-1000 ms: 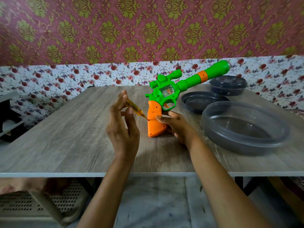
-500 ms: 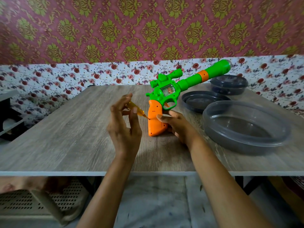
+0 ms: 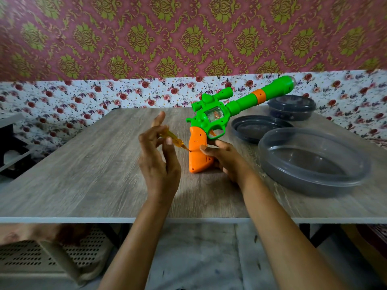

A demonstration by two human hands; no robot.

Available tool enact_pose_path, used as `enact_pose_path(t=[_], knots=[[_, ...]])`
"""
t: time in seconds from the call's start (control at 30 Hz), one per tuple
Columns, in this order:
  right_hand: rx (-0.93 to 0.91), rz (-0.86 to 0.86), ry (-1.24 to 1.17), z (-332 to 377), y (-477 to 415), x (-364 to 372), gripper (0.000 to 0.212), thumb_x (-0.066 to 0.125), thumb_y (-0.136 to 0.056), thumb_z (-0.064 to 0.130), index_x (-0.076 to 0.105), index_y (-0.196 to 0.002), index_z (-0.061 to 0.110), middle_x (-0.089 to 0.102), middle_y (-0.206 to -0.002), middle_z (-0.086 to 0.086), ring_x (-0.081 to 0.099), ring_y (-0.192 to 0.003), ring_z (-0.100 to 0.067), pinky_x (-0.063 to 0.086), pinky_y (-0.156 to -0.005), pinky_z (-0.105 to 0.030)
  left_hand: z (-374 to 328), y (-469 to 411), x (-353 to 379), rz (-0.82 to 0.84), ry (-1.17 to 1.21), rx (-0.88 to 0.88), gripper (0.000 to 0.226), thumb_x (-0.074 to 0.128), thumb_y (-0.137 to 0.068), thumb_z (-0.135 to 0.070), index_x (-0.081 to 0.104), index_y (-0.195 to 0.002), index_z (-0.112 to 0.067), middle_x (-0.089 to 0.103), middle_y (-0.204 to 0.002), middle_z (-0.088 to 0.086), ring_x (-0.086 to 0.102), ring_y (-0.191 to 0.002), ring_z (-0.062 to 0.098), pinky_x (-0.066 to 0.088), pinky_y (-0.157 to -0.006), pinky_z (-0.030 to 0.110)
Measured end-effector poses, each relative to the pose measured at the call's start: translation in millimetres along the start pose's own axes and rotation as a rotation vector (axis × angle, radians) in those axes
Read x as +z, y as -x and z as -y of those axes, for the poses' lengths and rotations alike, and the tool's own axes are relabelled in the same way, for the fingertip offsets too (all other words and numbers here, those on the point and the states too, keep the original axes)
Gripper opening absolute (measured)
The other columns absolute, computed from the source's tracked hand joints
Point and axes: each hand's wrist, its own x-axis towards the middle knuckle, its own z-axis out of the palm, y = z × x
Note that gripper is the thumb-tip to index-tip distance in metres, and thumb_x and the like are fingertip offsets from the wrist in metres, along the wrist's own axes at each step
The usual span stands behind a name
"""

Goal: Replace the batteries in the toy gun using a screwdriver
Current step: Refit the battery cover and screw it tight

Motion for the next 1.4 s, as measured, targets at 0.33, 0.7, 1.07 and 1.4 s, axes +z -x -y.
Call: enact_pose_path(t=[0.33,0.7,1.07,1.4], knots=[[0.005,0.0,-0.002,-1,-2,1,0.031,0.061,-0.086,0.018,0.054,-0.116,0.02,0.062,-0.12,-0.011,0.059,-0.111,-0.028,0.045,-0.1,-0.049,4,-3,-3,-0.13,-0.055,0.08,0.015,0.06,-0.09,-0.013,0.048,-0.098,-0.012,0.052,-0.096,0.004,0.053,-0.081,0.012,0.047,-0.067,0.022],[-0.009,0.017,-0.022,3,3,2,0.032,0.058,-0.088,0.013,0.053,-0.119,0.017,0.06,-0.124,-0.016,0.058,-0.114,-0.03,0.046,-0.099,-0.044,-2,-3,-3,-0.061,-0.062,0.065,0.029,0.05,-0.092,0.001,0.053,-0.118,-0.012,0.062,-0.118,0.016,0.062,-0.108,0.028,0.05,-0.088,0.025],[-0.025,0.071,0.048,5,9,2,0.019,0.057,-0.089,0.017,0.056,-0.107,0.024,0.064,-0.109,-0.003,0.06,-0.1,-0.019,0.048,-0.091,-0.034,-1,1,-1,0.035,0.07,0.038,0.039,0.056,-0.09,-0.008,0.038,-0.125,-0.014,0.064,-0.11,0.013,0.066,-0.096,0.014,0.056,-0.08,0.034],[-0.043,0.108,0.06,4,10,4,0.019,0.061,-0.086,0.014,0.064,-0.105,0.015,0.071,-0.1,-0.005,0.066,-0.091,-0.014,0.053,-0.085,-0.026,2,-8,0,0.019,-0.053,-0.157,0.029,0.044,-0.088,-0.017,0.055,-0.115,-0.016,0.057,-0.089,0.009,0.05,-0.072,0.007,0.039,-0.06,0.021]])
